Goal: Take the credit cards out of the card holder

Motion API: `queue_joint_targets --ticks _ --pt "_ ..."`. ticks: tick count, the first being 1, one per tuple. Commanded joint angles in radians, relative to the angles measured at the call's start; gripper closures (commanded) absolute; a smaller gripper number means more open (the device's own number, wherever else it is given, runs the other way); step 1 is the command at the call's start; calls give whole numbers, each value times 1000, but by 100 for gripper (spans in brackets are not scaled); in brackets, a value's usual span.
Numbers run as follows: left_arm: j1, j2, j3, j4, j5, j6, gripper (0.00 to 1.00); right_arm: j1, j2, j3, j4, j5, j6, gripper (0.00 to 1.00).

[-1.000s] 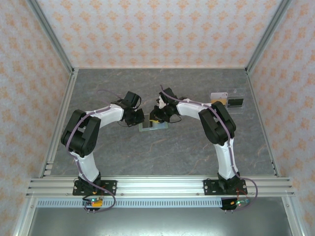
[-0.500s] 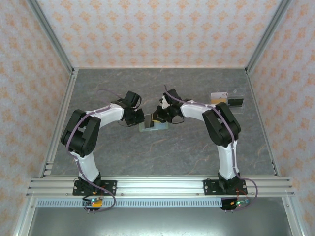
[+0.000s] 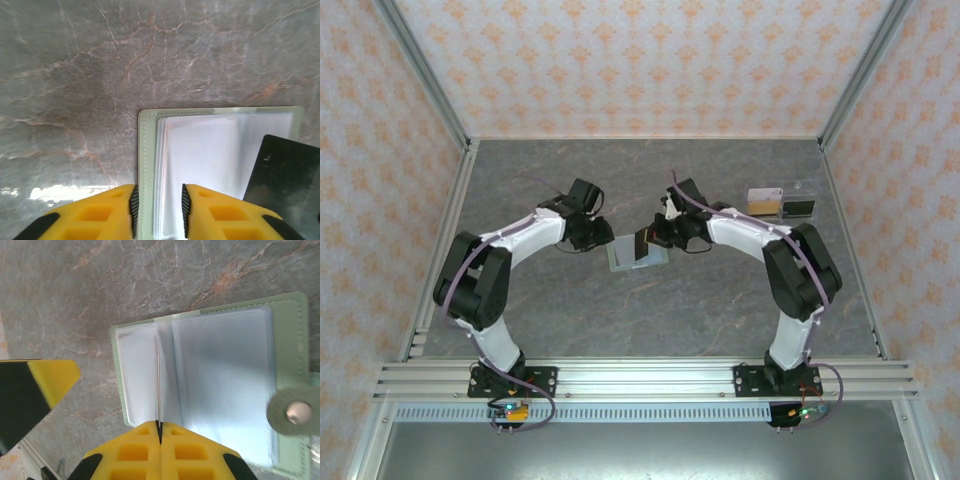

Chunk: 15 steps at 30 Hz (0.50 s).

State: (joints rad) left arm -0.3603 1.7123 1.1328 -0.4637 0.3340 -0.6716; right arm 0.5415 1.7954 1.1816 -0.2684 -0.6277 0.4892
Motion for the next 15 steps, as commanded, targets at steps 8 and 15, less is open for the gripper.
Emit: queue_joint_targets --ticks 8,15 --pt "5 -149 55 -161 -186 33 41 -10 -211 35 -219 347 -82 100" --pt "34 -186 66 -195 -322 61 19 -119 -349 21 -288 585 -92 100"
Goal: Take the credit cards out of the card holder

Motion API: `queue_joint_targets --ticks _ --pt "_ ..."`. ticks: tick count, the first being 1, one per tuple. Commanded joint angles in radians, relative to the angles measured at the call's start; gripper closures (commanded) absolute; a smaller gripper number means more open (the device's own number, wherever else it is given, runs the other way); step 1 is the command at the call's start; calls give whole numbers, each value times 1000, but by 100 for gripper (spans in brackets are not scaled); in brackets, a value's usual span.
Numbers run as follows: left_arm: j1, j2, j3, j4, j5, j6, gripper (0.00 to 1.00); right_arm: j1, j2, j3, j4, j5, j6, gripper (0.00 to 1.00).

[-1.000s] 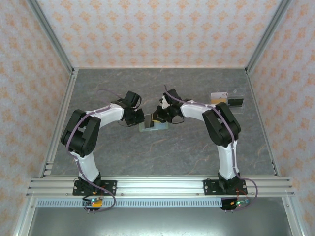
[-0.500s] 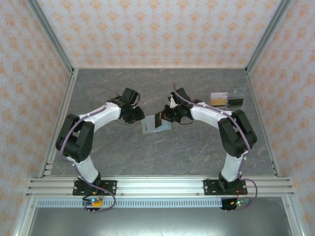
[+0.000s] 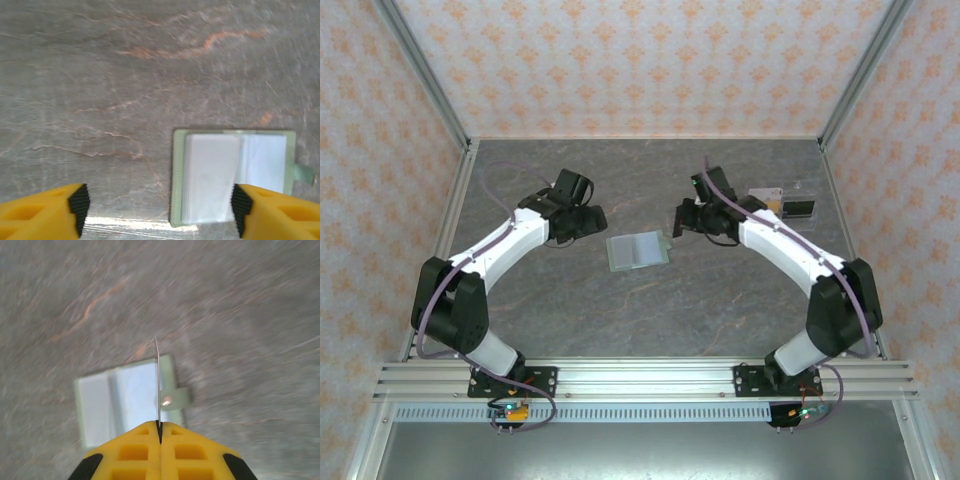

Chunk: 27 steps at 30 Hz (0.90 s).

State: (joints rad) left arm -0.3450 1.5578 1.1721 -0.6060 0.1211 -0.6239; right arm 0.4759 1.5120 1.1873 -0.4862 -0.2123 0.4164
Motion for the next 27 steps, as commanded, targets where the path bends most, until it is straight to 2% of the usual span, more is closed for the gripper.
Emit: queue_joint_targets --ticks 1,5,9,15,20,27 --pt "22 -33 27 -49 -106 17 17 -80 -84 9 -78 182 -15 100" --pt "28 -34 32 -32 -104 12 9 -213 -152 -24 -120 251 42 100" --pt "26 -60 -50 74 -69 -51 1 -312 -175 -31 -150 338 93 100" --pt "24 -49 -43 100 -2 -67 0 -429 -157 -49 -150 421 248 100" --pt "23 -42 3 60 13 -54 0 -470 -59 29 -265 589 493 100" --pt "23 4 143 -77 2 -12 0 -472 130 142 -289 623 692 100"
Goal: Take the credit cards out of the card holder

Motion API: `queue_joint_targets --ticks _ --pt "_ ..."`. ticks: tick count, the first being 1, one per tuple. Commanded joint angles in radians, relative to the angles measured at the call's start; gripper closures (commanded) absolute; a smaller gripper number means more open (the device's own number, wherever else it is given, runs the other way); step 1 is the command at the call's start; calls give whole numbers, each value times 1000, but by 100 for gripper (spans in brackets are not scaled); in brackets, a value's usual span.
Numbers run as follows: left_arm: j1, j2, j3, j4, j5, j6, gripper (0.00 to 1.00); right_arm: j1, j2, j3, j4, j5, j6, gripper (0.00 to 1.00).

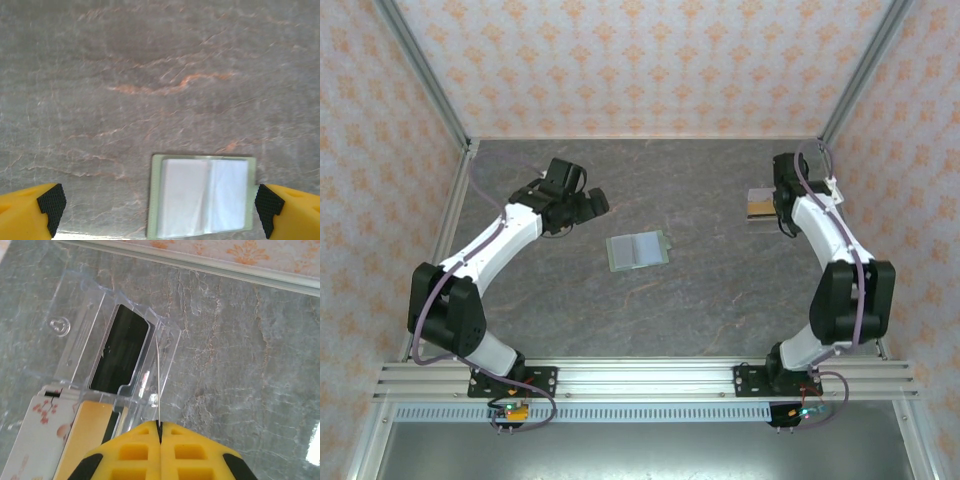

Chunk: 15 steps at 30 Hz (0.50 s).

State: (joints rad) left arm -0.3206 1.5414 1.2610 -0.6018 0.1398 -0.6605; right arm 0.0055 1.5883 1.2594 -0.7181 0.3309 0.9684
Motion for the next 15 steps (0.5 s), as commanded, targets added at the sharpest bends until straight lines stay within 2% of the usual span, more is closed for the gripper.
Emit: queue_joint_targets --ticks 1,9,15 --pt "-1 20 61 -81 -28 25 0 -1 77 93 -69 84 162 100" --pt "-1 70 125 -111 -72 0 0 -29 195 234 -107 104 264 100" --pt "-2 151 190 -139 -61 -17 0 -80 228 245 -92 26 275 100"
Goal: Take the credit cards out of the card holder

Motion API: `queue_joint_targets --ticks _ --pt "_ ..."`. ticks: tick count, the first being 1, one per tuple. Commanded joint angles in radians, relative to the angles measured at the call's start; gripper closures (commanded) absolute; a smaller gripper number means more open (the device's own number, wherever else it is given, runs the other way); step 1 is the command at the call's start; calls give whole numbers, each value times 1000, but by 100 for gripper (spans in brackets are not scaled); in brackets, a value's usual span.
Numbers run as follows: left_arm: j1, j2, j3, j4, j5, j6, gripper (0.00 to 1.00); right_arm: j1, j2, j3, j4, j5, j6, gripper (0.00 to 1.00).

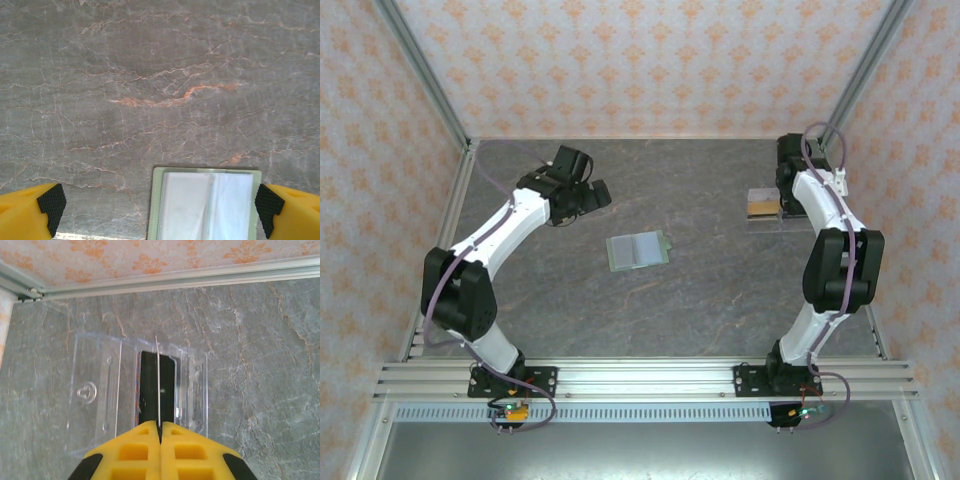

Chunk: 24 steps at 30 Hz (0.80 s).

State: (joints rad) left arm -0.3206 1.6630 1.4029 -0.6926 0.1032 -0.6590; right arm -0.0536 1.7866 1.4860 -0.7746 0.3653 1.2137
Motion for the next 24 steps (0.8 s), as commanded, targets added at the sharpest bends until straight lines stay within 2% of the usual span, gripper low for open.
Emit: queue_joint_targets --ticks 1,6,13,24 --pt "-1 40 57 -48 -21 -22 0 -29 41 23 -31 -24 24 100" --pt "-2 63 65 -36 -20 -31 0 -68 76 43 -22 -126 -16 100" --pt "-3 50 11 21 -30 -38 0 -123 50 13 30 -279 -55 100" --pt "-5 59 -23 85 -21 -24 0 -134 96 85 14 -445 -66 100"
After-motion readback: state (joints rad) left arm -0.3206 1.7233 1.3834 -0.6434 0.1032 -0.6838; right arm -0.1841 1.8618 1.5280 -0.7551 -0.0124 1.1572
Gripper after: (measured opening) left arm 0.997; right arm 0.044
